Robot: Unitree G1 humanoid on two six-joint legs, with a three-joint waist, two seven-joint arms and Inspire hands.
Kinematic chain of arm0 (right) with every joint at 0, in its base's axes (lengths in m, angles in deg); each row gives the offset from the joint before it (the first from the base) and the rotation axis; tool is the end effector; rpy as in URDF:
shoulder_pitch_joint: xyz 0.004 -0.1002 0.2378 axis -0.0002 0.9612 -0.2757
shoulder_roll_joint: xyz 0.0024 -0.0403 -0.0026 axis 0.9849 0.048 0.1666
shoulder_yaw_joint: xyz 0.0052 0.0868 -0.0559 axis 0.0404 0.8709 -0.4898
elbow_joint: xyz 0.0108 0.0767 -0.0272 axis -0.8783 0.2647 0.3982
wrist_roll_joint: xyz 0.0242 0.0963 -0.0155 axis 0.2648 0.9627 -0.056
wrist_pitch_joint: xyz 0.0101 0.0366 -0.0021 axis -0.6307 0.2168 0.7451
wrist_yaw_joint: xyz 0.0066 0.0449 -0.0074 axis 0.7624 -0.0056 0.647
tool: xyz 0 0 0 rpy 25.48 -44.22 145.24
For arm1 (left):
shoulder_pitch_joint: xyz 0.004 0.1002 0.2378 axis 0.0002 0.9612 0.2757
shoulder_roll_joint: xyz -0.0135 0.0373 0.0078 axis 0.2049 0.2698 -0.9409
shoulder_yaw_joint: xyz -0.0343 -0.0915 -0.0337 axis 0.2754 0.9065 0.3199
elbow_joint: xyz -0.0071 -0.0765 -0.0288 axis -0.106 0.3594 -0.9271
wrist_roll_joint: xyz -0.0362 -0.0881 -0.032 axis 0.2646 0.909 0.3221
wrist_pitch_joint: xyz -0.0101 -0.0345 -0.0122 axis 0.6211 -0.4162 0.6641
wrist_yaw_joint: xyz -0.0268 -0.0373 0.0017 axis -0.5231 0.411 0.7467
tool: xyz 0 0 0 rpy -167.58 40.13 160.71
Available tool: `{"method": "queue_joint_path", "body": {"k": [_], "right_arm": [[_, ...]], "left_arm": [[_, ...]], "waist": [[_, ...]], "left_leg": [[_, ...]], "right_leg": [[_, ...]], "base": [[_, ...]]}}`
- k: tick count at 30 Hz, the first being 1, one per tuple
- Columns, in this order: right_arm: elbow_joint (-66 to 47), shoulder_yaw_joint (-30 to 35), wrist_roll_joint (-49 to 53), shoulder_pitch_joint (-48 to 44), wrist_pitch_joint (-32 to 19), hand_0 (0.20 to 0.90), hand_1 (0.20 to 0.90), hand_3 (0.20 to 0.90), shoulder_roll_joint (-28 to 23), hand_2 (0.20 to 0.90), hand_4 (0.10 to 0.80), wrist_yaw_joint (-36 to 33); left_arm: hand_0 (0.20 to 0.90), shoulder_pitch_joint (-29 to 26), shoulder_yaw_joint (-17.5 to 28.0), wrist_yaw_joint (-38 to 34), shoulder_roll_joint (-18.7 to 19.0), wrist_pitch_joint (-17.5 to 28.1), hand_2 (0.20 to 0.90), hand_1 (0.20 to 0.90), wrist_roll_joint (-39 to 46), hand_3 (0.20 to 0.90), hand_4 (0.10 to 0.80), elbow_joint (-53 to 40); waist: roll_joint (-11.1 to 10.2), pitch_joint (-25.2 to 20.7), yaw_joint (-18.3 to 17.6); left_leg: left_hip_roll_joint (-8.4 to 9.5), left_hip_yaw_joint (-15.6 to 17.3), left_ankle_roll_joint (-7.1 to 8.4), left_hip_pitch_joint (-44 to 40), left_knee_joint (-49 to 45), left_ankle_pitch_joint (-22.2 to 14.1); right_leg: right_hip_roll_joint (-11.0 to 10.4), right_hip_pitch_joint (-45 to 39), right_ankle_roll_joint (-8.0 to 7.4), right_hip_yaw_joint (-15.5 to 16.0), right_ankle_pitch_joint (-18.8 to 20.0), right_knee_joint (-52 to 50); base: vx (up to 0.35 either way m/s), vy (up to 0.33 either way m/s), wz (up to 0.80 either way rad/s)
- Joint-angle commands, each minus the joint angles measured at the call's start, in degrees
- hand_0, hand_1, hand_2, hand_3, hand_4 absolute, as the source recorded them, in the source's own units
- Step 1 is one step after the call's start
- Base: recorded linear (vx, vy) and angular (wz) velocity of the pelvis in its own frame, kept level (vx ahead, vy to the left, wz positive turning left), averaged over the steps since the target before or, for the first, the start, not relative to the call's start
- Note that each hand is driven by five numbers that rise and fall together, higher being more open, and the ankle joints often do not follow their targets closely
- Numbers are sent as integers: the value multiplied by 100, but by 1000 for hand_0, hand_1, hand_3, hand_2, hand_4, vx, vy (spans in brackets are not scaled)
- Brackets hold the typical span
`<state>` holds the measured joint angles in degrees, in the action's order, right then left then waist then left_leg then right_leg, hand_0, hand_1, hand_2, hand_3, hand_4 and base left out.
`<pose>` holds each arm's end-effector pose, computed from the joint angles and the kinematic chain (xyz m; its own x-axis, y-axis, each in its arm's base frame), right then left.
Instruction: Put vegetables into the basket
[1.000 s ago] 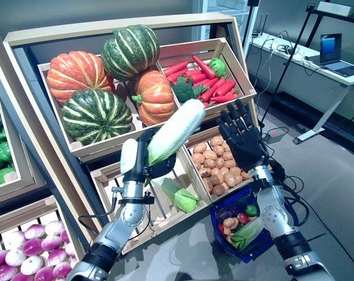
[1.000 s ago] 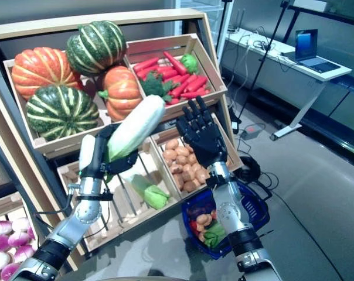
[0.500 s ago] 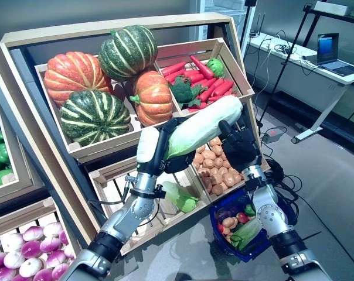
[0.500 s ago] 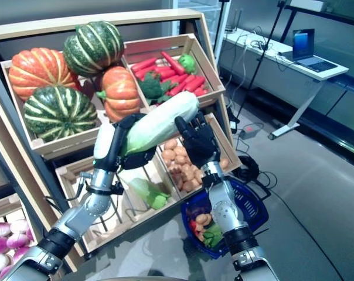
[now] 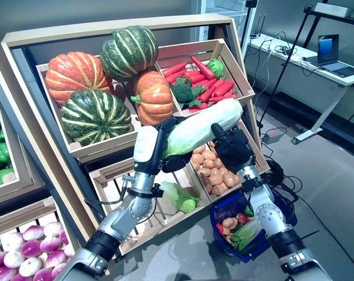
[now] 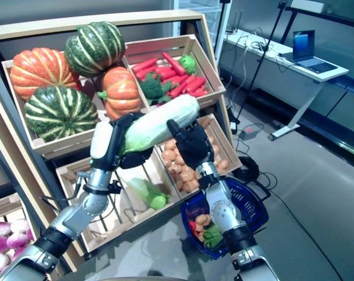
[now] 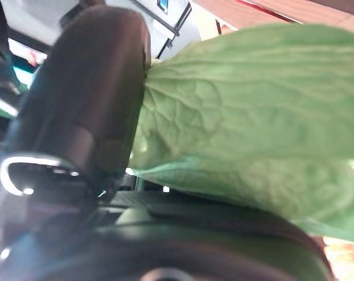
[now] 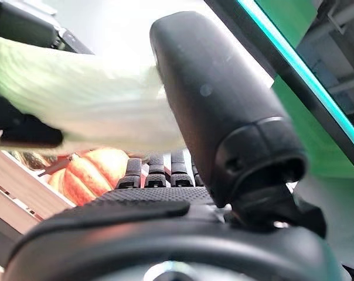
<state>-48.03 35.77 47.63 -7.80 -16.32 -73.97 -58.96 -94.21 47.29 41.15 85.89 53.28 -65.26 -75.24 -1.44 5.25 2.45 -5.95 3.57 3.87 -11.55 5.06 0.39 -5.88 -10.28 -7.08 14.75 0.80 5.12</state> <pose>0.2573 -0.1373 0.0647 0.8670 0.3657 0.3385 -0.4846 0.4606 0.7437 0.2370 0.1594 0.0573 0.7668 -0.2817 0.5768 -0.2564 0.6894 0.6775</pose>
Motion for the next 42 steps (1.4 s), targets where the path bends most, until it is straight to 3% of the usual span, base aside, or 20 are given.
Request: {"method": "queue_joint_path", "body": {"k": [1,14,15,16,24,35,36,37,38,42], "right_arm": [[-218,118,27,-1015,-431,900,900,900,56,900,800,549],[-684,158,269,-1394,-691,900,900,900,43,900,800,795],[-694,144,259,-1440,-769,378,378,378,49,378,452,779],[-702,151,274,-1455,-816,300,300,300,60,300,400,735],[-747,290,302,-1413,-972,300,300,300,111,300,400,595],[-916,462,354,-1432,-1304,300,300,300,192,300,400,452],[-919,466,352,-1436,-1315,300,300,300,187,300,400,447],[-924,476,350,-1439,-1323,300,300,300,181,300,400,444],[-924,513,318,-1428,-1360,300,300,300,185,300,400,452],[-934,584,163,-1404,-1432,300,300,300,128,300,400,418]], "left_arm": [[300,-1280,-440,-207,121,566,300,300,-311,300,400,-382],[300,-1175,-1236,-21,341,878,300,300,-682,300,400,110],[300,-1155,-1286,-87,323,885,300,300,-668,300,400,187],[300,-1134,-1295,-126,308,893,300,300,-651,300,400,234],[300,-970,-1227,-206,216,857,300,300,-625,300,400,369],[300,-684,-1021,234,77,713,300,300,115,300,400,648],[375,-679,-1020,232,77,691,375,375,125,375,450,652],[589,-664,-1011,223,72,668,589,589,122,589,593,666],[900,-617,-961,302,32,512,900,900,204,900,800,766],[900,-535,-870,393,-19,306,900,900,351,900,800,1064]], "waist": [[-74,-373,-10],[-58,-336,-72],[-55,-335,-76],[-53,-337,-77],[-59,-342,-62],[-60,-325,-23],[-60,-323,-22],[-59,-320,-21],[-59,-322,-19],[-65,-332,-31]], "left_leg": [[-4,174,22,155,-6,-150],[-43,247,8,164,-6,-147],[-47,253,8,164,-6,-148],[-47,254,6,166,-6,-149],[-50,274,5,177,-6,-151],[-45,256,3,189,-6,-139],[-45,254,3,189,-6,-140],[-45,254,4,189,-6,-141],[-49,256,7,190,-6,-144],[-55,273,10,188,-6,-143]], "right_leg": [[-240,-143,99,21,-11,-44],[-216,-85,90,-113,-35,-57],[-217,-82,88,-122,-36,-56],[-217,-80,88,-129,-36,-55],[-230,-74,82,-129,-34,-44],[-223,-61,92,-131,-18,-42],[-223,-61,91,-132,-18,-41],[-225,-60,90,-130,-18,-42],[-228,-59,86,-128,-15,-38],[-226,-59,83,-132,-10,-31]], "base": [[0,0,0],[-2,1,-3],[3,7,-10],[6,9,-8],[1,1,0],[0,0,0],[0,0,0],[0,0,0],[0,0,0],[0,0,0]]}}
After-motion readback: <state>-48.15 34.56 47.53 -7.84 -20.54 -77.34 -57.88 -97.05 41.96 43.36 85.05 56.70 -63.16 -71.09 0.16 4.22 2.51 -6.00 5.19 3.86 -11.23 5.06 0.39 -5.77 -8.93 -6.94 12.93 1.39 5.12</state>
